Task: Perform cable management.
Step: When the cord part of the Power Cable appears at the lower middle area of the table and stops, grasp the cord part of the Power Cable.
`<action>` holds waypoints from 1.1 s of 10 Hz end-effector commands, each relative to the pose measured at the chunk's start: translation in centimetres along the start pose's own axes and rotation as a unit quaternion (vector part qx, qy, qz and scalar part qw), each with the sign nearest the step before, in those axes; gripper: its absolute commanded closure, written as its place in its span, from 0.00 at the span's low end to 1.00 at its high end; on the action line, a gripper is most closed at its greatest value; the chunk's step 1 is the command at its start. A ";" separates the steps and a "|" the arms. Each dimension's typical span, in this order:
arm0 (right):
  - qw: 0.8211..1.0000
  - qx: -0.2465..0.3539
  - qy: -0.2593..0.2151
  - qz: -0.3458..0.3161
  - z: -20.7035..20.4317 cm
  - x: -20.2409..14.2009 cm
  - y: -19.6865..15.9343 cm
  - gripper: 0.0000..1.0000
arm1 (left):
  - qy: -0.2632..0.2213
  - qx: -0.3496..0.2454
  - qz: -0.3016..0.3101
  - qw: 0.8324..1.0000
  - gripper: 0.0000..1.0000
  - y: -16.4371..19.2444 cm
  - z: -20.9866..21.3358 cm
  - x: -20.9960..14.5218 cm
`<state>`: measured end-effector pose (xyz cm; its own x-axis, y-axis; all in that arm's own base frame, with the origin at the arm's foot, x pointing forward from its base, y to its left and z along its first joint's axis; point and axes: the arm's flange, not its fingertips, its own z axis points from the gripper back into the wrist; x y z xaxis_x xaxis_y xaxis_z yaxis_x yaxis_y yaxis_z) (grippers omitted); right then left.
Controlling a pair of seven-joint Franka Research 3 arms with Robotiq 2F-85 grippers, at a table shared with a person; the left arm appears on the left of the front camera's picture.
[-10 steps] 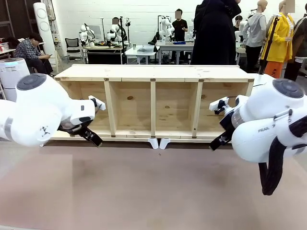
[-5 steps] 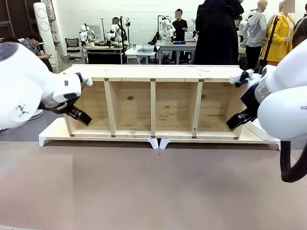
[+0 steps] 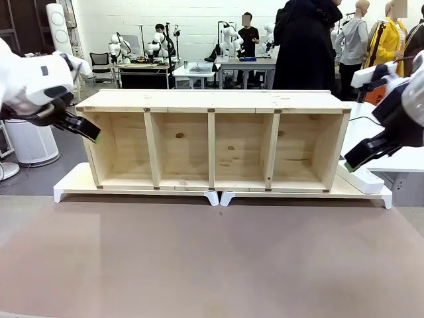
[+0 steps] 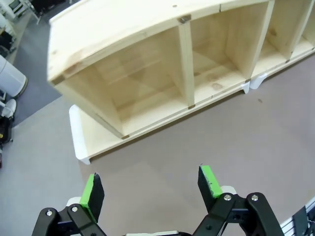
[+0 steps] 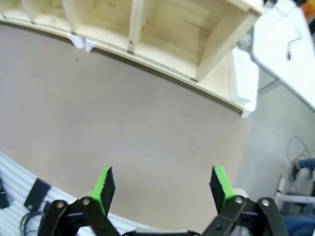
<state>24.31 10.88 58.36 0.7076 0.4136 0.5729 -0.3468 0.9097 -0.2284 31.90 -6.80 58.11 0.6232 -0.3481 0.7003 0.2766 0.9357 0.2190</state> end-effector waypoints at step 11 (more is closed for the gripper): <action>1.000 -0.017 -0.003 -0.015 3.2 -1.8 0.6 0.00 | 0.036 -0.015 0.032 0.999 0.00 0.7 4.6 -2.1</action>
<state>20.85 10.61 59.71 0.7123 0.3884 0.5846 -0.3078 0.9214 -0.2370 27.37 -5.20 59.94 0.6930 -0.2878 0.6610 0.2574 0.9552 0.1461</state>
